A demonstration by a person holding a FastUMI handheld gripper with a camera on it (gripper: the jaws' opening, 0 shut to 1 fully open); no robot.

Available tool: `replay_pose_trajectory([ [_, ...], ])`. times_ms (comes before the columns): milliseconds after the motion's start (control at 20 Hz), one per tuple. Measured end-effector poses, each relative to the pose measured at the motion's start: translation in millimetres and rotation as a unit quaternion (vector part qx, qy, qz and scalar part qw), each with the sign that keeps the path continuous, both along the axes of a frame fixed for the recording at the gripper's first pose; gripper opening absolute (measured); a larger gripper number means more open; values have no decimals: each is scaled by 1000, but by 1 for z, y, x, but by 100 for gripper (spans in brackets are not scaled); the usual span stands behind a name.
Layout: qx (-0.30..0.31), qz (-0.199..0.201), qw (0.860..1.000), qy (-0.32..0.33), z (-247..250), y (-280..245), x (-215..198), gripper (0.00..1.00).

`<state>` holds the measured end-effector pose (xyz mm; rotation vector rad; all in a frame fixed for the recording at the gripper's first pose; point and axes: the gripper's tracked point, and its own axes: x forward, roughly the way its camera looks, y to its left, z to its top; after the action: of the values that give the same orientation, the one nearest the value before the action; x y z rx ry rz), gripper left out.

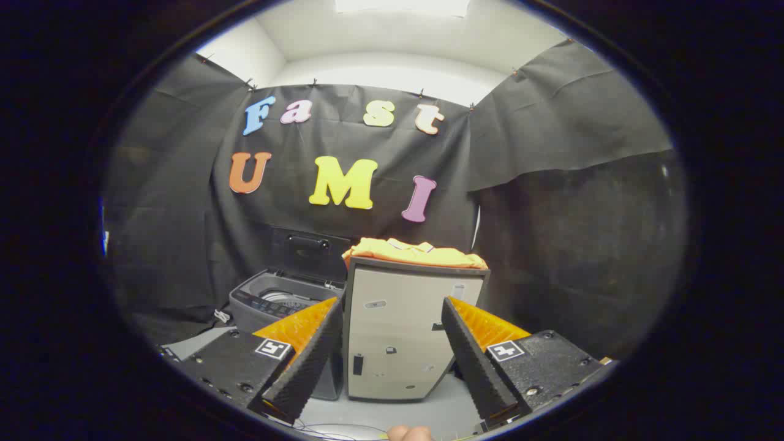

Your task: Put the clothes into the washing machine and then close the washing machine lid.

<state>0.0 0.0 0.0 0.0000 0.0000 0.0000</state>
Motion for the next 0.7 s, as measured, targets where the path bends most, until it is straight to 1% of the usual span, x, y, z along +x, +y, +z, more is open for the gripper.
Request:
replay_pose_trajectory([
  [700, -4, 1, 1000, 0, 8, -3, 1, 100],
])
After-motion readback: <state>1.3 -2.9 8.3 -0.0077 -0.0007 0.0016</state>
